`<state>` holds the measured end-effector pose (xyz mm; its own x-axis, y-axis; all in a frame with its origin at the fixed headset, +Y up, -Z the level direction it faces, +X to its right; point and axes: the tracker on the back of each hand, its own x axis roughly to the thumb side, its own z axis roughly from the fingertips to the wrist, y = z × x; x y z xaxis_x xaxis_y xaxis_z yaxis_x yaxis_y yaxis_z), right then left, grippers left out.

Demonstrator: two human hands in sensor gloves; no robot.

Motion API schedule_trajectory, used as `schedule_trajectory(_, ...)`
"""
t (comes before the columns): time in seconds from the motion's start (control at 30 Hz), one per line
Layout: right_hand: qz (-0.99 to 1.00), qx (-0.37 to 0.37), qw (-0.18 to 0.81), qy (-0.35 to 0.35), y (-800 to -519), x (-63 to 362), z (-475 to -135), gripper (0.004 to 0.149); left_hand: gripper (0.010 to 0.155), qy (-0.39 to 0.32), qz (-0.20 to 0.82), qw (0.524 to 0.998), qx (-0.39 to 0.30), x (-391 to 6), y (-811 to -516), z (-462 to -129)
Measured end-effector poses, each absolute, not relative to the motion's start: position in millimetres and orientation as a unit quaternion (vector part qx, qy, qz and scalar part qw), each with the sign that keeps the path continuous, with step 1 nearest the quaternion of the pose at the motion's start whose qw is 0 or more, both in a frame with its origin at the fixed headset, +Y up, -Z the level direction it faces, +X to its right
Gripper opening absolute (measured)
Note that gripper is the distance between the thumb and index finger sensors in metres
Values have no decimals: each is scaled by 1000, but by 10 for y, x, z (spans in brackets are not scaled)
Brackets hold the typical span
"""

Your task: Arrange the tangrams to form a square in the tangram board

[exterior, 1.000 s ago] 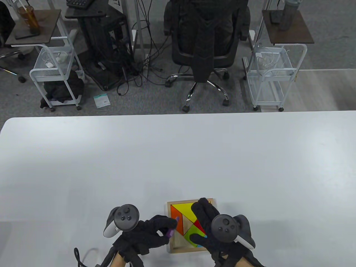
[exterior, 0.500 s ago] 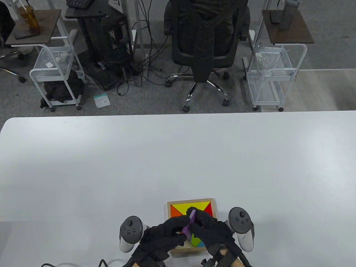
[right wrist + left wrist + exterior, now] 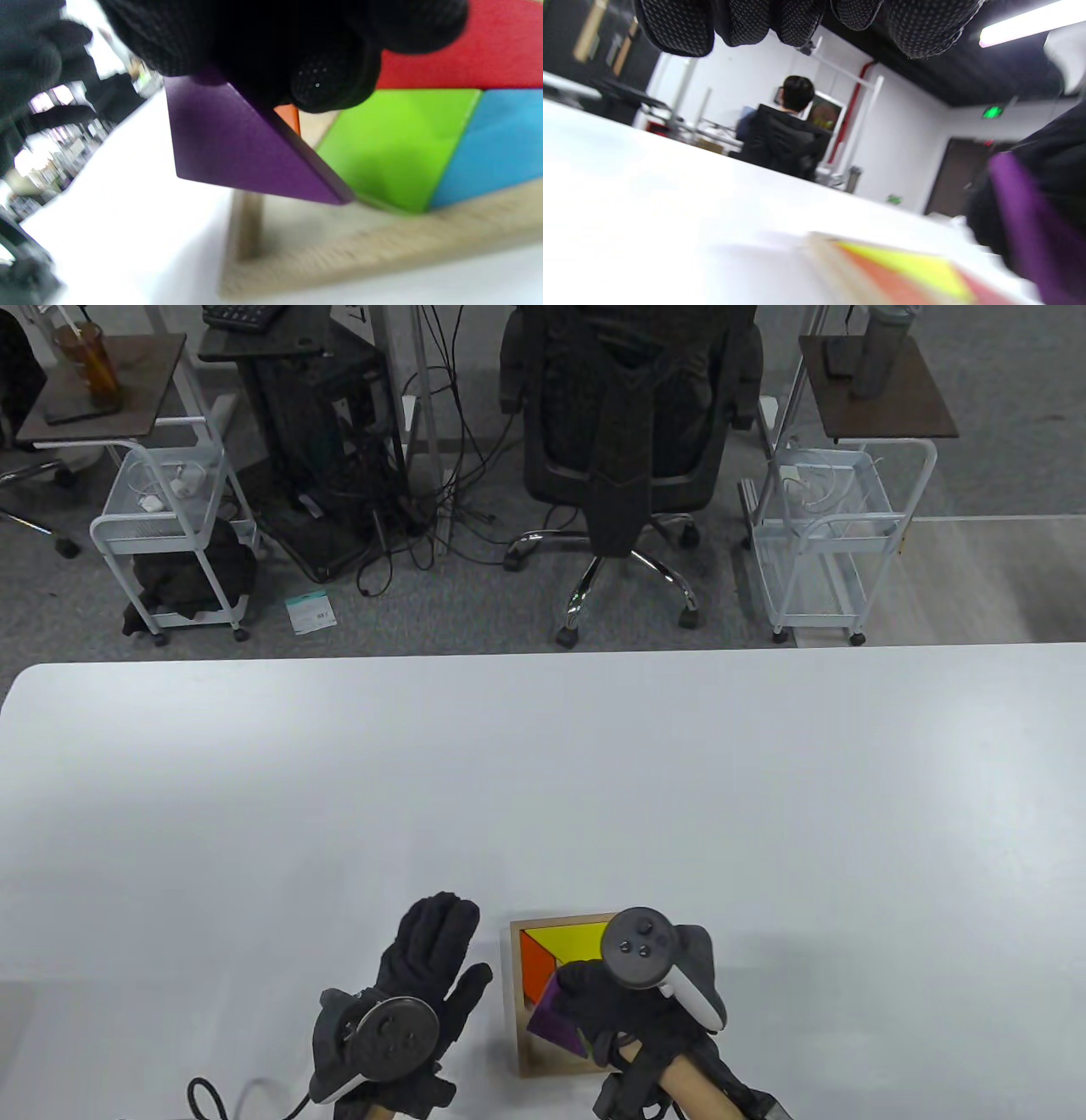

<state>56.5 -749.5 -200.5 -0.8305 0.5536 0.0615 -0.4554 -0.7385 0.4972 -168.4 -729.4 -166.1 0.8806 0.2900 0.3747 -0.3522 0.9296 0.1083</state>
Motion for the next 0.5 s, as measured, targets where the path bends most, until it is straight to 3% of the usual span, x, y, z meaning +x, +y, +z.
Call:
schedule_trajectory(0.2, 940, 108, 130, 296, -7569, 223, -2029, 46, 68, -139, 127, 980, 65, -1812, -7381, -1736)
schedule_trajectory(0.5, 962, 82, 70, 252, -7554, 88, -1989, 46, 70, -99, 148, 983, 48, -1984, -7438, -1811)
